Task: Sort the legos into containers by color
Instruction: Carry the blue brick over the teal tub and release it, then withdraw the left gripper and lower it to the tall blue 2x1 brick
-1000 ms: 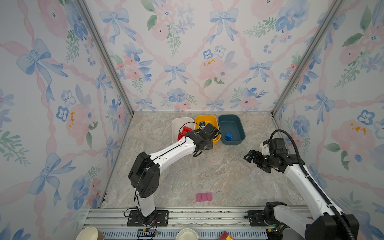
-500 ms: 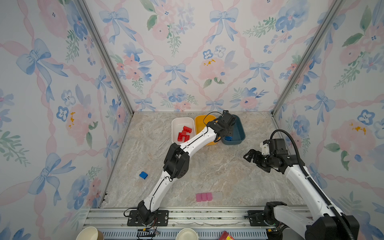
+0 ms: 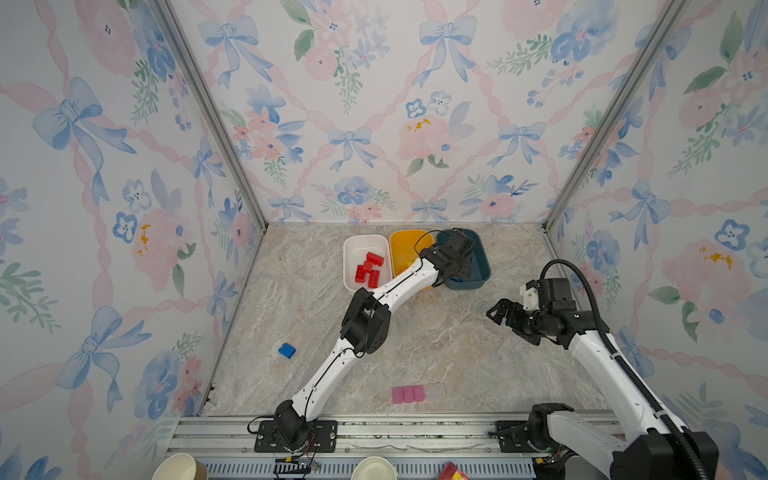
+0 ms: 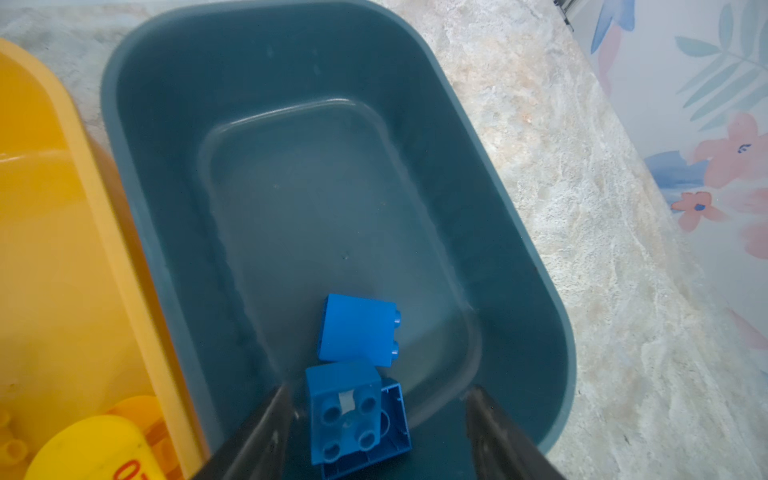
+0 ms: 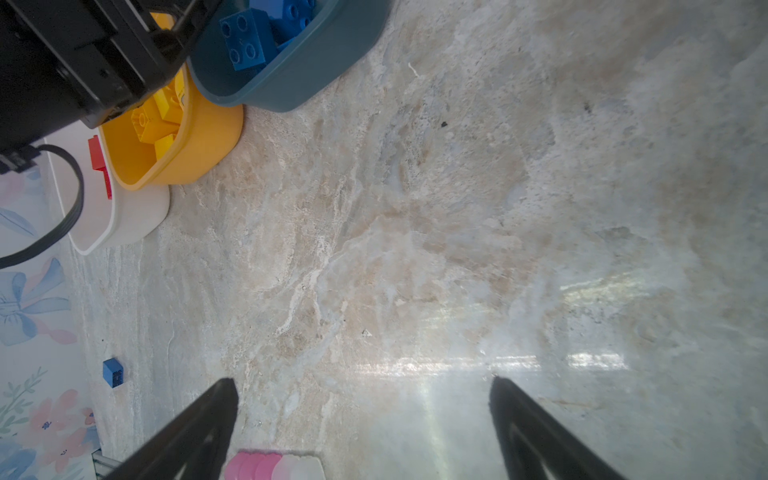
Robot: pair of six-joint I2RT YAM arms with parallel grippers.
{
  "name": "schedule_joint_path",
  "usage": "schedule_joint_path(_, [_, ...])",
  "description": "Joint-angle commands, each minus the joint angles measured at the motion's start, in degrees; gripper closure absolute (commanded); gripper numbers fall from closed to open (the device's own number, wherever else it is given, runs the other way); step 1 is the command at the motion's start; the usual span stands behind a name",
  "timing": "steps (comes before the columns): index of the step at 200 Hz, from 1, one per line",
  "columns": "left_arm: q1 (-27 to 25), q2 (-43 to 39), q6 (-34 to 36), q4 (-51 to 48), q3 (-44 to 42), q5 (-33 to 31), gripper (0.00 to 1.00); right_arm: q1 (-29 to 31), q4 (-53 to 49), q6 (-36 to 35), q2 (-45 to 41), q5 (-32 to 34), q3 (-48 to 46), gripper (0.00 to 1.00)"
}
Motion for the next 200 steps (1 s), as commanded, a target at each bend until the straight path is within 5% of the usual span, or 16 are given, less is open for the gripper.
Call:
schedule_joint_path(1, [0.15, -2.16, 1.58, 0.55, 1.27, -0.66, 0.27, 0.03, 0.27, 0.93, -1.12, -0.42, -0.16, 0.03])
schedule_joint_path(109, [-0.39, -13.39, 0.91, 0.6, -6.66, -4.37, 0.22, 1.31, 0.67, 0.96, -0.89, 0.07, 0.24, 0.03])
schedule_joint_path(200, [-0.48, -31.9, -1.53, 4.27, -33.38, -9.72, 0.17, 1.95, 1.29, 0.0, -0.07, -0.26, 0.21, 0.03])
